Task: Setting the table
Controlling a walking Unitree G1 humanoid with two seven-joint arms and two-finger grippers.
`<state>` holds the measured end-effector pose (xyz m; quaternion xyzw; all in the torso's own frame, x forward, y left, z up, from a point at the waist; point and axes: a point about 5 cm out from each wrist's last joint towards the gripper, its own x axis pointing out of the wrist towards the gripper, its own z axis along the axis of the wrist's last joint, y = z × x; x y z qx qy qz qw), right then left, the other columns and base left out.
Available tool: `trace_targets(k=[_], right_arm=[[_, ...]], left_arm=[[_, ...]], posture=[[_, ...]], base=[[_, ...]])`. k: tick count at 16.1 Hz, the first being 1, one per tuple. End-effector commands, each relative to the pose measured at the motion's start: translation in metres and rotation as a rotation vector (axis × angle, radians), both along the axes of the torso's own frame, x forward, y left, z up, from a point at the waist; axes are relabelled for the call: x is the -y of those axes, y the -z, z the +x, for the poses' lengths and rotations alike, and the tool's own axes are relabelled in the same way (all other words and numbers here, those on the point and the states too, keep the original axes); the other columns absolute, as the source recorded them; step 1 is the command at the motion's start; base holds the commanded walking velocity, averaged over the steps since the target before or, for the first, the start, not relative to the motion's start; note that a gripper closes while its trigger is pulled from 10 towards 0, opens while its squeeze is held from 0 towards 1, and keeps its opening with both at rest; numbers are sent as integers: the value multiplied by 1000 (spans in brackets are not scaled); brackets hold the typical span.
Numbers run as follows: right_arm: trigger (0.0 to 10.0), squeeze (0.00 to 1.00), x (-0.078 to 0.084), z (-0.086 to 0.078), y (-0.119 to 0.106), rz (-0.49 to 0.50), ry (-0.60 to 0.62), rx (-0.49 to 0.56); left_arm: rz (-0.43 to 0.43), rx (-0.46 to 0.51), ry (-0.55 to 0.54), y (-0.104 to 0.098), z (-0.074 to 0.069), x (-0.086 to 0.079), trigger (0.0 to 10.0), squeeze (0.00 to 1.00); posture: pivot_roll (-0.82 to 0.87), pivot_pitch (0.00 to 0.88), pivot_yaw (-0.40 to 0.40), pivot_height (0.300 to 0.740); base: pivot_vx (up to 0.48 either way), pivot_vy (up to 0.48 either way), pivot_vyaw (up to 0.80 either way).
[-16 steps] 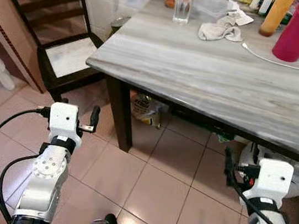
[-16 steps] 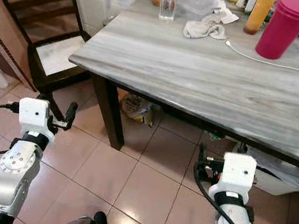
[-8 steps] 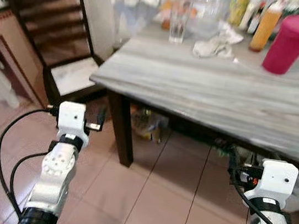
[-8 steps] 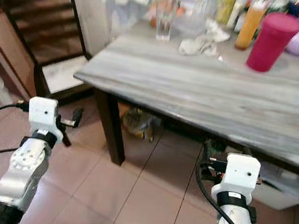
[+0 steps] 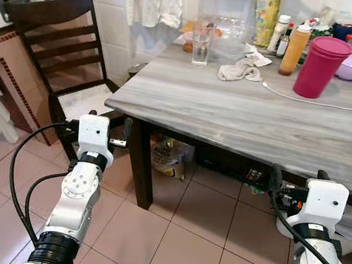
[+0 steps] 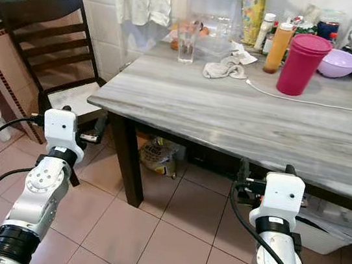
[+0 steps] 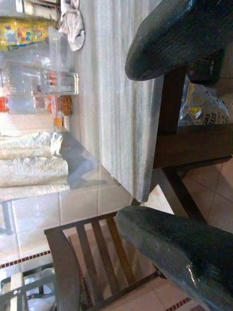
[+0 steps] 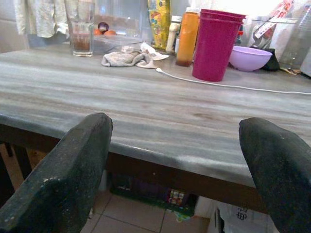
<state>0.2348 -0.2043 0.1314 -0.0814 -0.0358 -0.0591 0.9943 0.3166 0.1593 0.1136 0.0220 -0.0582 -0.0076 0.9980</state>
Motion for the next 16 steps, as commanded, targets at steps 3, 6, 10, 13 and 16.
trace_targets(k=[3,6,10,13,16], right_arm=[[10000,0,-9,-6,3,21,-8,-1],[10000,0,-11,-12,3,20,-5,-6],[10000,0,-13,-15,3,23,5,-7],[10000,0,-15,-18,2,22,4,-11],[10000,0,-14,-17,2,15,-2,-16]], left_arm=[[0,40,81,-13,3,3,10000,0],[4,69,165,-25,5,14,10000,0],[0,64,210,-28,4,21,10000,0],[-1,44,228,-26,-1,19,10000,0],[-14,32,222,-24,-4,20,10000,0]], posture=[[-369,59,127,740],[-378,97,146,740],[-375,125,160,740],[-373,153,161,740],[-366,164,152,740]], base=[[0,0,0],[109,0,0],[411,0,0],[386,0,0],[131,0,0]])
